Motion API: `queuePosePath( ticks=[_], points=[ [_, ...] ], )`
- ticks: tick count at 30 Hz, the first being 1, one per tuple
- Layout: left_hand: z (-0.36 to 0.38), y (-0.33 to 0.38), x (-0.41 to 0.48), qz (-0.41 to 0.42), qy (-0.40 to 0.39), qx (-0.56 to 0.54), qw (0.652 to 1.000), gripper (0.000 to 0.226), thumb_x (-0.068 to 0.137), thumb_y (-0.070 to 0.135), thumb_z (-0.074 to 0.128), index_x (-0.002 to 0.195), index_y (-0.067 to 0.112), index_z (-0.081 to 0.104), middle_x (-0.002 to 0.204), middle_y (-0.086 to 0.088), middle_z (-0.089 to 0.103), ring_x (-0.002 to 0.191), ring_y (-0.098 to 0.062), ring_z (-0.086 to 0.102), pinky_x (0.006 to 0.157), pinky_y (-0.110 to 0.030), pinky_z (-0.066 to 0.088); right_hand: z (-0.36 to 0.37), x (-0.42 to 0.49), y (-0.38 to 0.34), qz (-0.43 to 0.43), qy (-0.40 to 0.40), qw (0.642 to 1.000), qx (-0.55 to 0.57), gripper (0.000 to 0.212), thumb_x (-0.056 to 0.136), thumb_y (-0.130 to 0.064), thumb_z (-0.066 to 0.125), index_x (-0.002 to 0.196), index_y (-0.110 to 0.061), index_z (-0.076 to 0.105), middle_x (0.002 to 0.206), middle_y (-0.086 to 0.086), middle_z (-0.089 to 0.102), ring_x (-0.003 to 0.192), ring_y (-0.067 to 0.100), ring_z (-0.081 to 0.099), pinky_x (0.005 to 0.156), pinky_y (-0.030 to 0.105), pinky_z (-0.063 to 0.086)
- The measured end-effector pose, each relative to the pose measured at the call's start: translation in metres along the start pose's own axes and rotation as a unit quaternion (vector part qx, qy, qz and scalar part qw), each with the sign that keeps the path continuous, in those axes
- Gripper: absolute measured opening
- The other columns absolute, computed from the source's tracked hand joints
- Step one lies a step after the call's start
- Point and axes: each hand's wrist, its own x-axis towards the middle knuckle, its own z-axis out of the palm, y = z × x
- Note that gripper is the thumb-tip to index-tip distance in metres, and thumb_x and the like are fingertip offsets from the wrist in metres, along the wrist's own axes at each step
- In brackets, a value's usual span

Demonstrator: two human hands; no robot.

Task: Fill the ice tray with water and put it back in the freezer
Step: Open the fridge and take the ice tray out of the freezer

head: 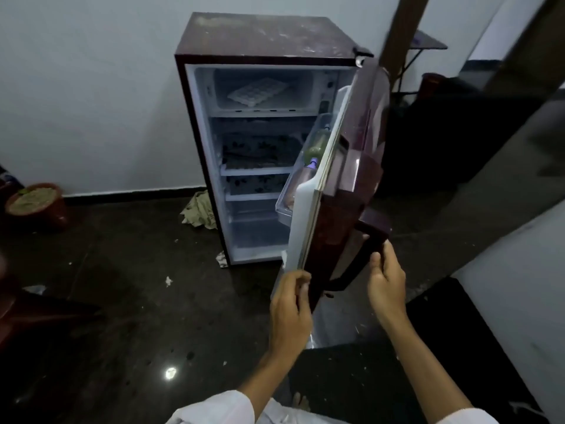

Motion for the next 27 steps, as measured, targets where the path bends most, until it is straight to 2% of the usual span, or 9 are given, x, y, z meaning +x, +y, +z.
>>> queuePosePath(
  ticks=[1,3,6,10,15,17,19,23,27],
  points=[
    [0.000,0.002,0.002,-0.010,0.003,-0.010,1.000,0.028,0.096,0.001,0.054,0.111,0.024,0.058,0.105,0.009,0.062,0.100,0.001,0.060,0.085,-0.015,0.050,-0.005,-0.003,0.001,0.023,0.038,0.999,0.001,0.036,0.104,-0.016,0.039,0.137,-0.027,0.047,0.127,-0.027,0.050,0.115,-0.013,0.045,0.087,0.002,0.035],
    [0.003,0.007,0.008,-0.035,-0.018,-0.031,0.999,0.031,0.096,0.000,0.053,0.116,0.024,0.057,0.112,0.007,0.062,0.106,0.002,0.059,0.087,-0.012,0.049,-0.011,-0.013,0.006,0.044,0.136,0.990,-0.016,0.034,0.102,-0.020,0.045,0.136,-0.023,0.050,0.130,-0.016,0.052,0.118,-0.004,0.047,0.091,0.008,0.038],
    [0.012,0.012,0.016,-0.023,-0.085,-0.039,0.995,0.034,0.097,0.001,0.053,0.122,0.023,0.057,0.121,0.009,0.061,0.115,0.000,0.057,0.094,-0.018,0.051,-0.016,-0.033,0.017,0.047,0.232,0.971,-0.040,0.026,0.098,-0.016,0.054,0.123,-0.020,0.056,0.122,-0.006,0.053,0.102,-0.001,0.053,0.080,0.006,0.043],
    [0.032,0.019,0.020,-0.007,-0.162,-0.055,0.985,0.036,0.097,0.002,0.053,0.125,0.024,0.057,0.124,0.018,0.057,0.120,0.002,0.055,0.099,-0.028,0.053,-0.021,-0.050,0.028,0.047,0.231,0.969,-0.069,0.031,0.092,-0.010,0.060,0.118,-0.025,0.056,0.118,-0.007,0.052,0.101,-0.003,0.053,0.083,0.014,0.045],
    [0.061,0.032,0.026,0.003,-0.252,-0.051,0.966,0.046,0.097,0.002,0.052,0.138,0.022,0.051,0.136,0.010,0.055,0.127,-0.002,0.050,0.107,-0.034,0.048,-0.033,-0.053,0.029,0.070,0.239,0.966,-0.066,0.041,0.091,-0.012,0.064,0.128,-0.024,0.053,0.125,-0.004,0.055,0.109,0.001,0.054,0.075,0.006,0.041],
    [0.071,0.040,0.030,0.010,-0.297,-0.045,0.954,0.053,0.096,0.000,0.051,0.143,0.022,0.047,0.142,0.009,0.052,0.133,-0.002,0.045,0.112,-0.033,0.043,-0.038,-0.050,0.030,0.078,0.235,0.967,-0.062,0.046,0.091,-0.011,0.065,0.133,-0.022,0.051,0.129,-0.004,0.054,0.113,0.003,0.052,0.080,0.007,0.041],
    [0.083,0.049,0.034,0.021,-0.339,-0.048,0.939,0.059,0.093,-0.003,0.049,0.146,0.022,0.043,0.147,0.010,0.047,0.137,-0.001,0.040,0.115,-0.032,0.039,-0.045,-0.045,0.033,0.085,0.236,0.966,-0.056,0.052,0.090,-0.009,0.065,0.137,-0.021,0.048,0.133,-0.003,0.051,0.117,0.005,0.051,0.088,0.014,0.044],
    [0.111,0.061,0.037,0.024,-0.355,-0.051,0.933,0.065,0.091,-0.005,0.049,0.149,0.022,0.040,0.147,0.011,0.044,0.138,-0.002,0.039,0.117,-0.033,0.037,-0.067,-0.033,0.042,0.083,0.235,0.967,-0.057,0.060,0.087,0.002,0.063,0.141,-0.020,0.045,0.130,-0.011,0.046,0.118,0.007,0.051,0.098,0.033,0.051],
    [0.141,0.067,0.032,0.037,-0.354,-0.053,0.933,0.068,0.086,-0.007,0.048,0.148,0.019,0.041,0.146,0.007,0.045,0.138,-0.005,0.040,0.116,-0.033,0.037,-0.094,-0.018,0.054,0.086,0.230,0.968,-0.055,0.071,0.082,0.012,0.059,0.143,-0.021,0.042,0.133,-0.011,0.045,0.114,0.002,0.052,0.098,0.028,0.049]
  ],
)
